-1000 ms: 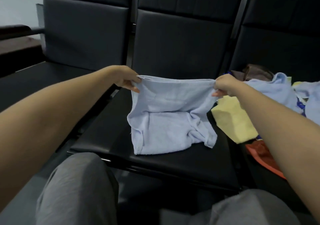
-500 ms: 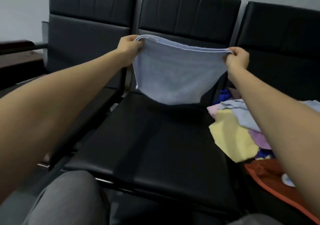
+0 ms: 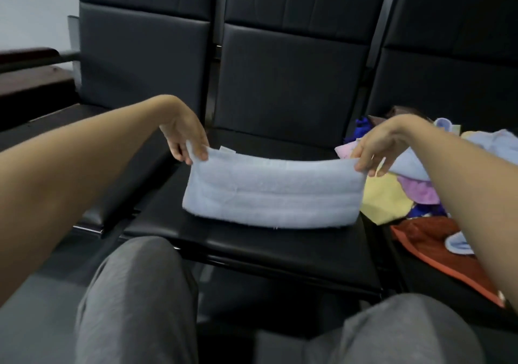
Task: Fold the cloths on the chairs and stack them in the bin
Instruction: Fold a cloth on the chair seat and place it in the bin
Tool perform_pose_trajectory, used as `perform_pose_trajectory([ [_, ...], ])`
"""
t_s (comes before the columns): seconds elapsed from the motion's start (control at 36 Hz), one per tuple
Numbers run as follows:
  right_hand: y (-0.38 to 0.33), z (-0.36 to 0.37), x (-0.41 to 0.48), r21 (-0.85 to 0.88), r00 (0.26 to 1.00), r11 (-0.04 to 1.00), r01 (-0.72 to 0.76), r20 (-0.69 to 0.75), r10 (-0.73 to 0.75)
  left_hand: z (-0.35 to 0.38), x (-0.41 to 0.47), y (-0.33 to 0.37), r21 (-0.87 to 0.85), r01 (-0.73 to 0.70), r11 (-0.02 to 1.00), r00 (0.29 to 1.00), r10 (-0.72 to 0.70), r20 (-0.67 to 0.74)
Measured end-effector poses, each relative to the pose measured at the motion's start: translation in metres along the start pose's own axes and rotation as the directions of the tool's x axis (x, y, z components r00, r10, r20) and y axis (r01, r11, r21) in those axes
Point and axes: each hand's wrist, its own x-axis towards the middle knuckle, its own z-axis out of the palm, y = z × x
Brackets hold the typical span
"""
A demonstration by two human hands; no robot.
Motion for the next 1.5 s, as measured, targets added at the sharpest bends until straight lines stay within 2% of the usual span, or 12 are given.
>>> perform_pose_trajectory([
  [0.14, 0.005, 0.018, 0.026, -0.005, 1.0, 1.0, -0.025, -0.003, 0.025, 0.011, 0.027, -0.003, 0.045, 0.056, 0.997, 0.994, -0.051, -0.095],
  [0.31, 0.009, 0.033, 0.068, 0.111, 0.91, 0.989, 0.095, -0.412, -0.041, 0.015, 0.072, 0.002, 0.061, 0.1, 0.993, 0.878, -0.059, -0.474],
  [0.39, 0.008, 0.043, 0.086, 0.093, 0.908, 0.993, 0.07, -0.419, -0.025, 0.022, 0.096, 0.011, 0.174, 0.189, 0.966, 0.845, -0.071, -0.529],
  [0.5, 0.004, 0.05, 0.11, 0.021, 0.857, 0.997, 0.078, -0.512, -0.056, 0.035, 0.12, 0.023, 0.193, -0.036, 0.981, 0.74, 0.156, -0.654],
  [0.61, 0.0, 0.056, 0.124, 0.052, 0.817, 0.993, 0.109, -0.573, -0.06, 0.068, 0.125, 0.05, 0.322, -0.403, 0.857, 0.751, 0.51, -0.418],
  [0.75, -0.002, 0.064, 0.143, 0.095, 0.746, 0.978, 0.185, -0.662, -0.077, 0.124, 0.159, 0.06, 0.613, -0.335, 0.716, 0.79, 0.567, -0.231],
  [0.86, -0.01, 0.075, 0.149, 0.115, 0.692, 0.97, 0.215, -0.719, -0.068, 0.118, 0.169, 0.057, 0.471, -0.197, 0.86, 0.804, 0.417, -0.424],
  [1.03, -0.025, 0.094, 0.144, 0.016, 0.572, 0.939, 0.344, -0.796, -0.196, 0.114, 0.17, 0.076, -0.065, 0.131, 0.989, 0.768, -0.142, -0.625],
  [1.11, -0.033, 0.103, 0.139, -0.106, 0.623, 0.903, 0.415, -0.69, -0.368, 0.11, 0.161, 0.091, -0.445, -0.017, 0.895, 0.818, -0.244, -0.521],
  [1.19, -0.035, 0.113, 0.137, -0.119, 0.721, 0.885, 0.451, -0.536, -0.439, 0.095, 0.136, 0.093, -0.473, -0.197, 0.859, 0.885, -0.052, -0.463],
  [1.36, -0.011, 0.13, 0.141, 0.003, 0.723, 0.862, 0.508, -0.544, -0.424, 0.092, 0.126, 0.046, -0.14, -0.29, 0.947, 0.664, 0.093, -0.742],
  [1.5, 0.006, 0.147, 0.137, 0.251, 0.712, 0.778, 0.576, -0.621, -0.327, 0.127, 0.134, -0.019, 0.108, -0.437, 0.893, 0.534, 0.353, -0.768],
])
